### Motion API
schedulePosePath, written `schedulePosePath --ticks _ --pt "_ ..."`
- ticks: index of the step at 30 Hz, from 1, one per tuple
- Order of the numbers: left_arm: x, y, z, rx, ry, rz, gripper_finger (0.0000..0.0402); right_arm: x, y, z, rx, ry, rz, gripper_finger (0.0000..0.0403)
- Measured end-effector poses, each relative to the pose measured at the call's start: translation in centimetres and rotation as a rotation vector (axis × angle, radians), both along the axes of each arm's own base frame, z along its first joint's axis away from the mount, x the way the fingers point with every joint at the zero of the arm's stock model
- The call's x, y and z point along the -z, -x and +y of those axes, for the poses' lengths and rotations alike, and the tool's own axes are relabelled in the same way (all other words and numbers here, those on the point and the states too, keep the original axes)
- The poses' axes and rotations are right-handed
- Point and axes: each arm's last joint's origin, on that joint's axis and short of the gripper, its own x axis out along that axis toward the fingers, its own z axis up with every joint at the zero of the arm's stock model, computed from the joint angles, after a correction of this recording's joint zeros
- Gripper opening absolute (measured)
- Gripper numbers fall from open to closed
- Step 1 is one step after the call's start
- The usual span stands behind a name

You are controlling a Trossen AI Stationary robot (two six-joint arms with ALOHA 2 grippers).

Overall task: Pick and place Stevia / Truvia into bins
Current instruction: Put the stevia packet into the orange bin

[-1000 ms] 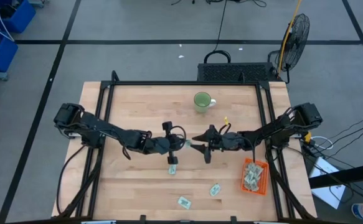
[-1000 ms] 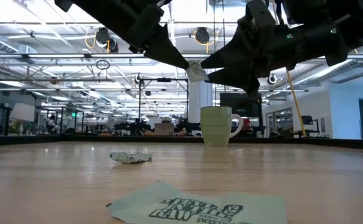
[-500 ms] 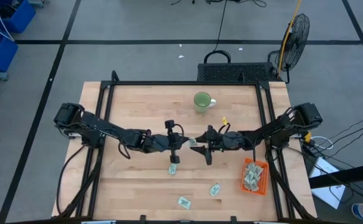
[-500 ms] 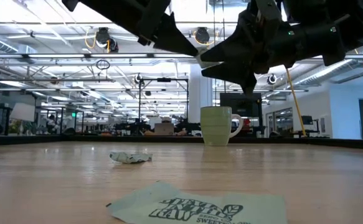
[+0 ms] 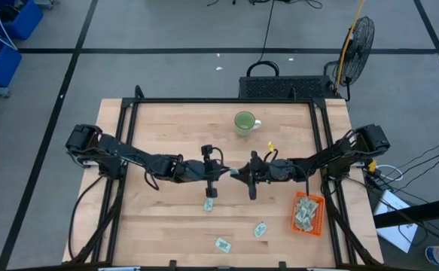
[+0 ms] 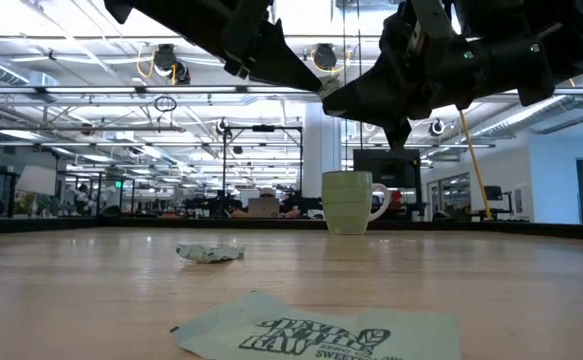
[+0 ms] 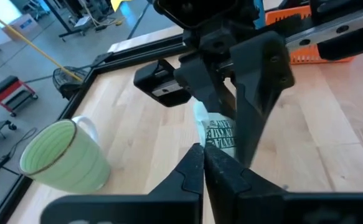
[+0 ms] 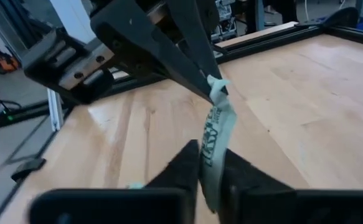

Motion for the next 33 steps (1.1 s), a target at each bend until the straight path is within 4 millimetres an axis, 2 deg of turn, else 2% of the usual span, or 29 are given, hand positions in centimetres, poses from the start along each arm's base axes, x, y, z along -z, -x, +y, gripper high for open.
schedulePosePath --ticks 2,19,25,28,33 --pt "0.0 0.0 0.0 0.0 0.0 0.0 0.0025 0.1 0.0 0.0 -0.005 0.029 0.007 0.0009" --pt "0.0 0.0 0.0 -0.001 0.002 0.002 0.0078 0.5 0.5 -0.3 -0.01 0.102 0.117 0.0003" --pt "0.1 0.1 0.0 -0.001 0.0 0.011 0.0079 -2.1 1.7 -0.3 0.048 0.152 0.239 0.0002" --pt "0.2 0.1 0.0 -0.001 -0.009 0.016 0.0079 -4.0 2.7 0.4 0.083 0.165 0.292 0.0002" --pt "0.2 0.1 0.3 -0.016 -0.02 0.025 0.0079 -6.1 4.6 2.2 0.1 0.14 0.345 0.0001"
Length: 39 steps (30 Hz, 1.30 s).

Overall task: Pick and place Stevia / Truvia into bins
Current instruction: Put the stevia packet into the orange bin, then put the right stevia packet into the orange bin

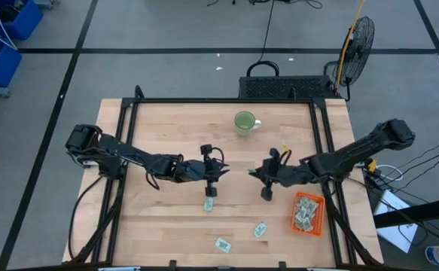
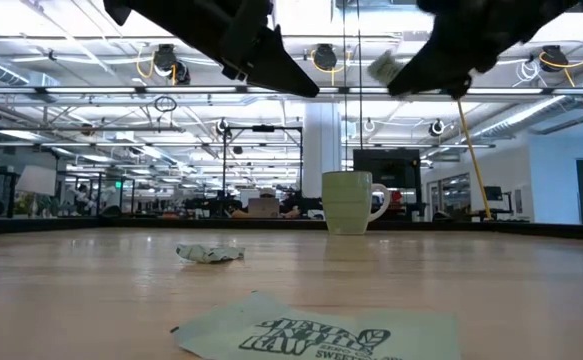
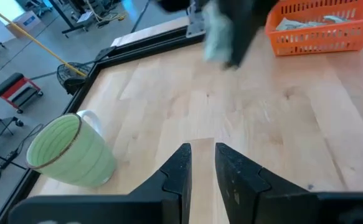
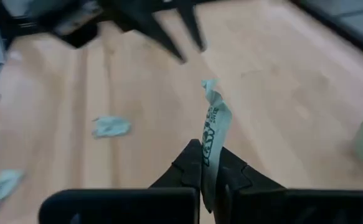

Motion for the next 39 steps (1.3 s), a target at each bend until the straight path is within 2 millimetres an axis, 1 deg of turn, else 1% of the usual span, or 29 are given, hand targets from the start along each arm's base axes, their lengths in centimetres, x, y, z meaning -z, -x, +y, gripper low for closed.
schedulePosePath --ticks 3,6,8,12,15,17,18,20,21,25,29,33,35,39 --pt "0.0 -0.1 0.3 -0.012 -0.001 -0.001 0.0079 -0.9 0.8 1.0 -0.003 -0.051 0.05 0.0001" --pt "0.0 -0.1 0.8 -0.026 0.0 -0.001 0.0079 -1.0 2.0 1.6 0.021 -0.09 0.205 0.0001" --pt "0.0 -0.2 1.1 -0.039 0.011 -0.004 0.0079 -1.0 2.8 2.0 0.008 -0.215 0.338 0.0001" --pt "0.0 -0.2 1.5 -0.062 0.034 -0.011 0.0079 -0.2 5.2 3.2 -0.028 -0.542 0.68 0.0005" --pt "0.0 -0.3 1.8 -0.072 0.036 -0.011 0.0079 0.1 7.3 4.4 0.058 -0.727 0.93 0.0005" --pt "0.0 -0.3 1.9 -0.075 0.037 -0.011 0.0079 0.2 8.6 5.2 0.13 -0.789 1.063 0.0006" --pt "0.0 -0.3 2.0 -0.078 0.037 -0.011 0.0079 0.2 9.1 5.6 0.164 -0.795 1.103 0.0006" --pt "0.0 -0.3 2.1 -0.079 0.036 -0.011 0.0079 0.3 10.0 6.2 0.216 -0.777 1.134 0.0006" --pt "0.0 -0.3 2.2 -0.081 0.033 -0.01 0.0079 0.5 10.3 6.4 0.241 -0.76 1.119 0.0007" --pt "0.0 -0.3 2.4 -0.082 0.025 -0.008 0.0079 1.5 11.0 6.9 0.345 -0.714 0.99 0.0013" --pt "0.0 -0.3 2.6 -0.088 0.023 -0.007 0.0079 2.8 11.4 6.9 0.407 -0.76 1.009 0.0029" --pt "0.0 -0.4 3.0 -0.098 0.023 -0.008 0.0079 3.8 11.7 6.9 0.424 -0.795 1.055 0.0047" --pt "0.0 -0.4 3.2 -0.103 0.023 -0.008 0.0079 4.1 11.7 6.9 0.418 -0.8 1.051 0.0056" --pt "0.0 -0.4 3.4 -0.103 0.014 -0.006 0.0079 4.3 11.7 6.9 0.355 -0.768 1.052 0.0071"
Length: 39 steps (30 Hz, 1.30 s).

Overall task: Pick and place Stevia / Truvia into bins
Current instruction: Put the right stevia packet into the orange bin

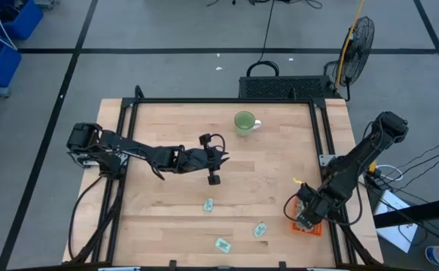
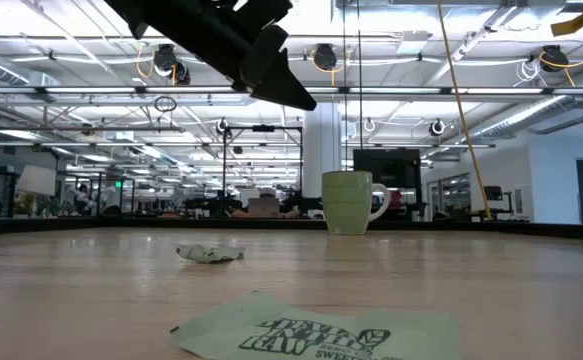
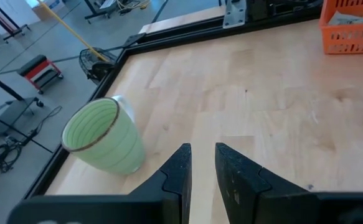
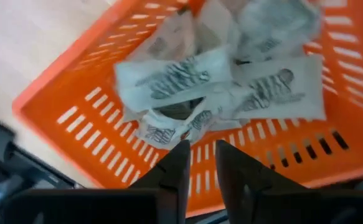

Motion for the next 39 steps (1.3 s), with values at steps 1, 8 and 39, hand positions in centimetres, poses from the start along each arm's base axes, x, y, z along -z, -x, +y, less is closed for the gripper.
schedulePosePath --ticks 1,8,39 --pt "0.0 0.0 0.1 0.001 -0.006 0.0 0.0079 0.0 -0.1 0.0 -0.027 -0.001 -0.021 0.0073" --pt "-0.1 0.0 0.2 0.014 -0.037 0.008 0.0079 -0.7 -1.3 0.5 -0.064 -0.021 -0.259 0.0082" --pt "0.1 0.0 0.3 0.0 -0.015 0.019 0.0079 3.2 -10.6 -0.2 -0.571 0.078 -0.71 0.0073"
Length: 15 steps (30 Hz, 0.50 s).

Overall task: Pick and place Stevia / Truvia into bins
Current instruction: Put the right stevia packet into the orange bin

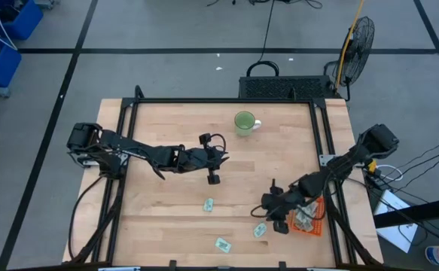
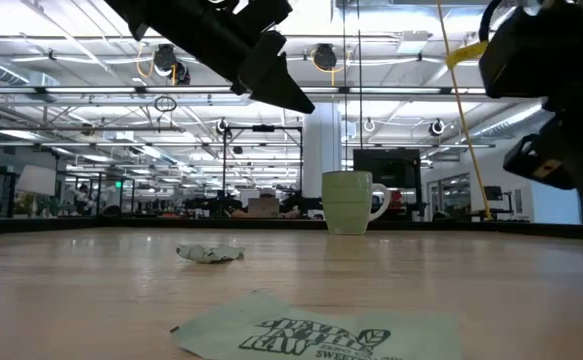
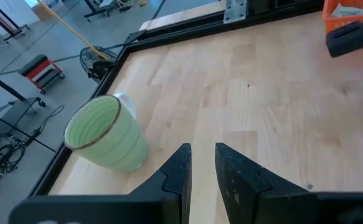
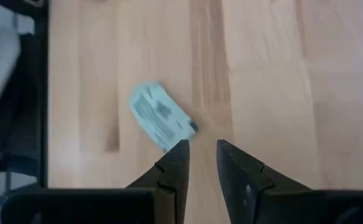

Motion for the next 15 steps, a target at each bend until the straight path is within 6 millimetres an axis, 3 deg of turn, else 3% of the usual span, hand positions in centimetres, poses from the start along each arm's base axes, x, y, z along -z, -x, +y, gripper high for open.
schedulePosePath --ticks 6,15 --pt "0.2 0.1 0.0 -0.002 0.0 0.027 0.0079 0.7 -0.9 -0.7 0.05 0.021 -0.004 0.0073" --pt "0.3 0.2 0.0 -0.002 -0.002 0.035 0.0079 1.8 0.0 -0.8 0.099 -0.033 0.044 0.0075"
